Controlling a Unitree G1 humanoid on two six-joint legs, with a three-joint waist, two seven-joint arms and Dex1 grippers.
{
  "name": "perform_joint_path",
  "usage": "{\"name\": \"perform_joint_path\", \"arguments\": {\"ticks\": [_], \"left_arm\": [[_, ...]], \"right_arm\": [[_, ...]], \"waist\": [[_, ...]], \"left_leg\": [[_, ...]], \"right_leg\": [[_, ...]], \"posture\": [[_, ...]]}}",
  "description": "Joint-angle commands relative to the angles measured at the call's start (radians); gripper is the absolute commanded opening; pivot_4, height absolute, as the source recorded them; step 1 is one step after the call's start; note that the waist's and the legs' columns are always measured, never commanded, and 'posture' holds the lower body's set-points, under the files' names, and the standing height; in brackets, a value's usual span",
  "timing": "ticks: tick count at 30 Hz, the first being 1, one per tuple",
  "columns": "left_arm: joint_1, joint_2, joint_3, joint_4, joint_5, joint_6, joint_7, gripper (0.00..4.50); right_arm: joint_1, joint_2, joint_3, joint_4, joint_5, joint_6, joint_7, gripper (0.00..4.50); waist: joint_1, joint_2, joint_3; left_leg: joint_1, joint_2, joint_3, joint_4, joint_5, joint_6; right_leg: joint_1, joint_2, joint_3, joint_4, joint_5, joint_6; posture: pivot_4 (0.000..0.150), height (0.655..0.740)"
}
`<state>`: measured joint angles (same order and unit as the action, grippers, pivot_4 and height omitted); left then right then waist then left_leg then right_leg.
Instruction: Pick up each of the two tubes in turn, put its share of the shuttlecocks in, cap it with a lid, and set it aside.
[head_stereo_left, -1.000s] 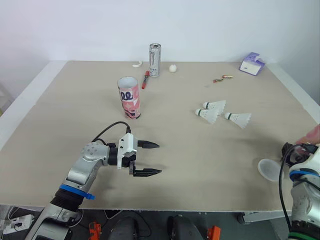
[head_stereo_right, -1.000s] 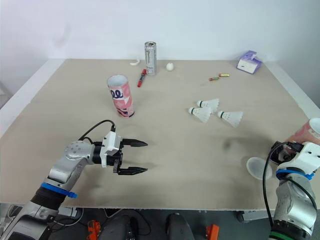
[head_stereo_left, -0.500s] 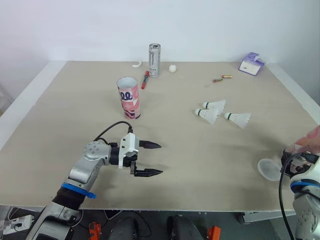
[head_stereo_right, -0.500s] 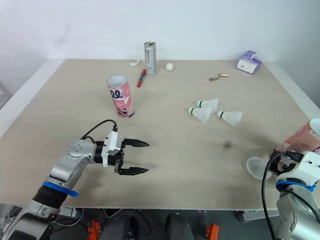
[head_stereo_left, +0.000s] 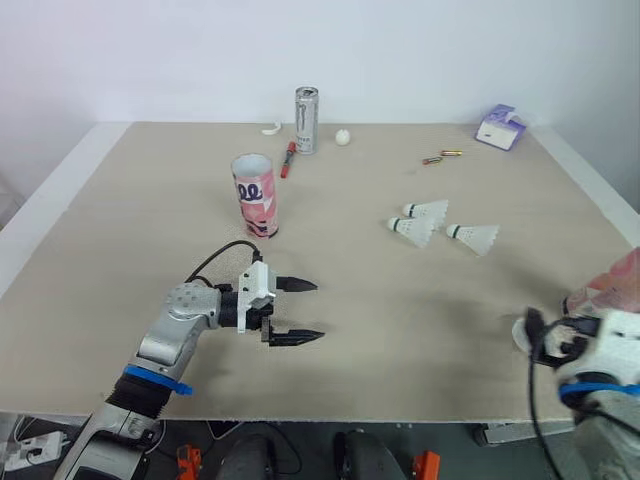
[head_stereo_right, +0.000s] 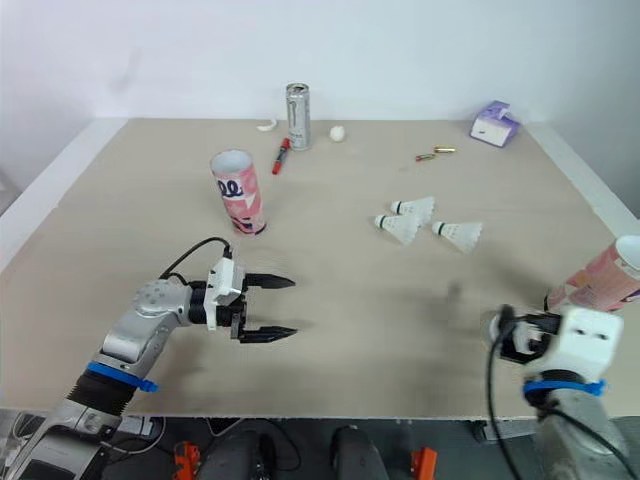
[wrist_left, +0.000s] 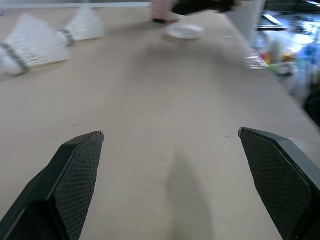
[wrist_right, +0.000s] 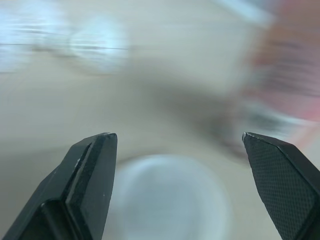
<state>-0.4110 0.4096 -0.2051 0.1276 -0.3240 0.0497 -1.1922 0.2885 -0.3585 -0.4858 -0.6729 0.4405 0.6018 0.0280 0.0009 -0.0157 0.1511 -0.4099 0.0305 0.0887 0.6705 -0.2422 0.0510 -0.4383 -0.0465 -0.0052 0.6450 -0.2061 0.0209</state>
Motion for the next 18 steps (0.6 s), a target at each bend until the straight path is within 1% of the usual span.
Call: {"name": "perform_joint_path", "arguments": {"ticks": [1,3,6,7,11,13,14,18], "left_arm": [[-0.009,-0.006,0.045,-0.005,0.009,0.001,0.071,4.5],[-0.01,-0.012,0.06,0.003,0.019,0.011,0.121,4.5],[-0.014,-0.021,0.079,0.011,0.024,0.034,0.189,4.5],[-0.014,-0.022,0.087,0.01,0.027,0.042,0.213,4.5],[-0.009,-0.022,0.126,0.007,0.049,0.086,0.33,4.5],[-0.012,-0.017,0.142,0.018,0.085,0.138,0.413,4.5],[-0.014,-0.018,0.151,0.027,0.097,0.162,0.451,4.5],[-0.009,-0.033,0.207,0.031,0.11,0.175,0.562,4.5]], "right_arm": [[-0.07,-0.062,0.092,-0.053,0.025,-0.061,0.144,4.31],[-0.134,-0.108,0.168,-0.003,0.026,-0.118,0.27,4.31],[-0.236,-0.158,0.234,0.118,0.037,-0.181,0.427,4.31],[-0.283,-0.18,0.26,0.176,0.037,-0.211,0.5,4.31],[-0.462,-0.231,0.329,0.416,0.061,-0.3,0.762,4.31],[-0.547,-0.251,0.367,0.535,0.048,-0.346,0.878,4.31],[-0.581,-0.255,0.383,0.583,0.029,-0.379,0.914,4.31],[-0.668,-0.253,0.415,0.691,0.009,-0.432,1.001,4.31]], "waist": [[0.0,-0.001,0.001],[-0.003,-0.003,0.001],[0.0,-0.006,0.003],[0.003,-0.009,0.005],[0.004,-0.01,0.005],[0.003,-0.01,0.006],[0.002,-0.011,0.006],[0.006,-0.012,0.007]], "left_leg": [[0.0,0.0,0.0,0.0,0.0,0.0],[0.001,0.0,0.001,0.0,0.0,0.0],[0.002,0.0,-0.001,0.0,0.0,0.0],[0.001,0.0,-0.001,0.0,0.0,0.0],[-0.002,-0.002,-0.002,-0.001,-0.002,0.001],[-0.002,-0.002,0.0,0.0,-0.003,0.002],[-0.002,-0.002,-0.001,0.0,-0.003,0.002],[-0.001,-0.002,-0.002,0.0,-0.004,0.004]], "right_leg": [[0.0,0.0,0.0,0.0,0.0,0.0],[0.0,0.0,0.001,0.0,0.0,0.0],[0.002,0.0,0.0,0.0,0.0,0.0],[0.001,0.001,0.0,0.0,0.0,0.0],[0.001,0.001,0.0,-0.001,-0.002,0.0],[0.0,0.001,0.003,-0.002,-0.001,0.002],[0.001,0.001,0.002,-0.002,0.0,0.005],[0.001,0.002,0.001,-0.002,0.0,0.004]], "posture": [[0.15,0.74],[0.15,0.74],[0.15,0.74],[0.15,0.74],[0.15,0.74],[0.15,0.74],[0.15,0.74],[0.15,0.74]]}}
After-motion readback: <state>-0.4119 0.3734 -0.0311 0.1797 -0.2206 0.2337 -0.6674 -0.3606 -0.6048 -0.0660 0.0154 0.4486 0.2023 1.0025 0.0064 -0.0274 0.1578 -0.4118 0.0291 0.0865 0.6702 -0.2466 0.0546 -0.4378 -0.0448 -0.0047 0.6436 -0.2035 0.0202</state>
